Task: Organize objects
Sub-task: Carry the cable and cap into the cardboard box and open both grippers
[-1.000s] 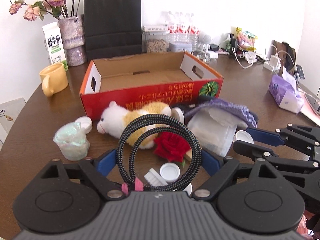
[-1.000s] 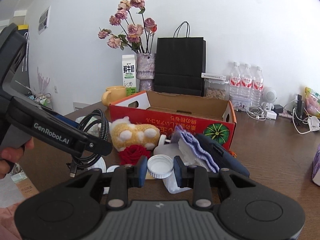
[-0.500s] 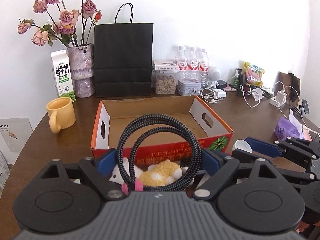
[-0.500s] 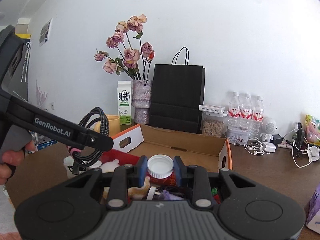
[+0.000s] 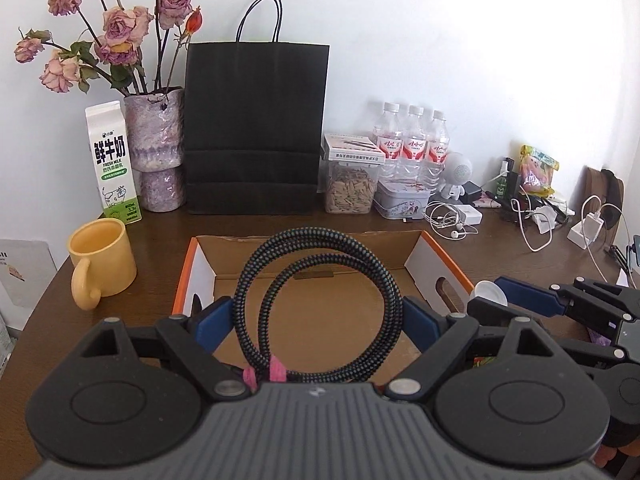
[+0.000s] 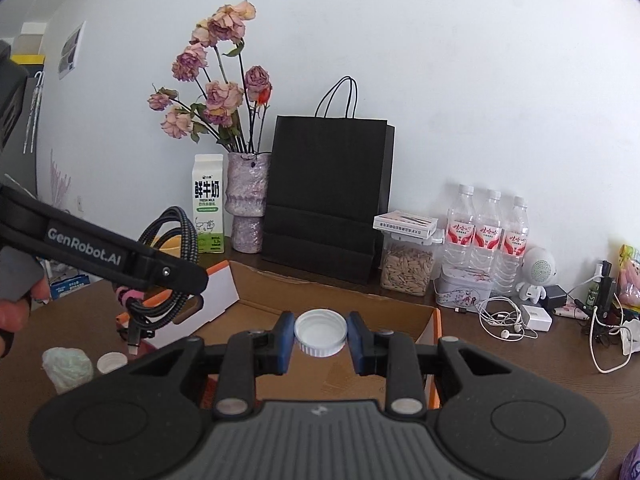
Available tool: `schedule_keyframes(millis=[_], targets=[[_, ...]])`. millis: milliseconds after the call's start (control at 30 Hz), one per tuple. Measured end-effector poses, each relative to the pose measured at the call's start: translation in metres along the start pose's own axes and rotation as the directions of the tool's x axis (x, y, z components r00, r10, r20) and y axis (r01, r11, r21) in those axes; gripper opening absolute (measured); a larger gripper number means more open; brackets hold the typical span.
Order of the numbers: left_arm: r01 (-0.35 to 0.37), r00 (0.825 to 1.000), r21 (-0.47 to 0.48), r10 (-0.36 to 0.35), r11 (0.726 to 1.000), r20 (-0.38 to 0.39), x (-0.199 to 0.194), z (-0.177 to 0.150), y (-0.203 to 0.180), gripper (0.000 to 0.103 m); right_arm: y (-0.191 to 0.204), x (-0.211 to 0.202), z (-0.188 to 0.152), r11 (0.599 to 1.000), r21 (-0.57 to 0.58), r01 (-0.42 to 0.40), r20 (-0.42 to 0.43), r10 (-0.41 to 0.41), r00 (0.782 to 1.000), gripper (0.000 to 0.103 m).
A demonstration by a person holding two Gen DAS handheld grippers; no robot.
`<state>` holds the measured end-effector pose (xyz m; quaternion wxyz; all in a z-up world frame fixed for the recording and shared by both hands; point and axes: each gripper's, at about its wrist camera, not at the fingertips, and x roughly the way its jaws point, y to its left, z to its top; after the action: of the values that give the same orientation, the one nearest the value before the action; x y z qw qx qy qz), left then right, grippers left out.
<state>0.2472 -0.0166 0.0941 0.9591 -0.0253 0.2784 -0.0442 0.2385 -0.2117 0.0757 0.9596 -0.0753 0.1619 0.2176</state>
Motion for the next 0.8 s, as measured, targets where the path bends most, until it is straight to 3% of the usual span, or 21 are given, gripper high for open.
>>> schedule_keyframes(millis=[300,500,800], targets=[[-0.014,0.998,0.008,0.014,1.0,-0.066,0.056,0.01,0.006,0.09,-0.021,0.061,-0.001,1.0,-0.013,-0.011,-0.108,0.009,0.994,0.027],[-0.032,0.991,0.022,0.035,0.999,-0.126,0.093,0.012,0.01,0.09,-0.029,0.1,-0.009,1.0,-0.025,-0.019,-0.208,0.013,0.978,0.027],[-0.033,0.983,0.043,0.04,0.999,-0.179,0.124,0.005,0.012,0.091,-0.032,0.128,-0.018,0.999,-0.038,-0.03,-0.275,0.019,0.961,0.027]])
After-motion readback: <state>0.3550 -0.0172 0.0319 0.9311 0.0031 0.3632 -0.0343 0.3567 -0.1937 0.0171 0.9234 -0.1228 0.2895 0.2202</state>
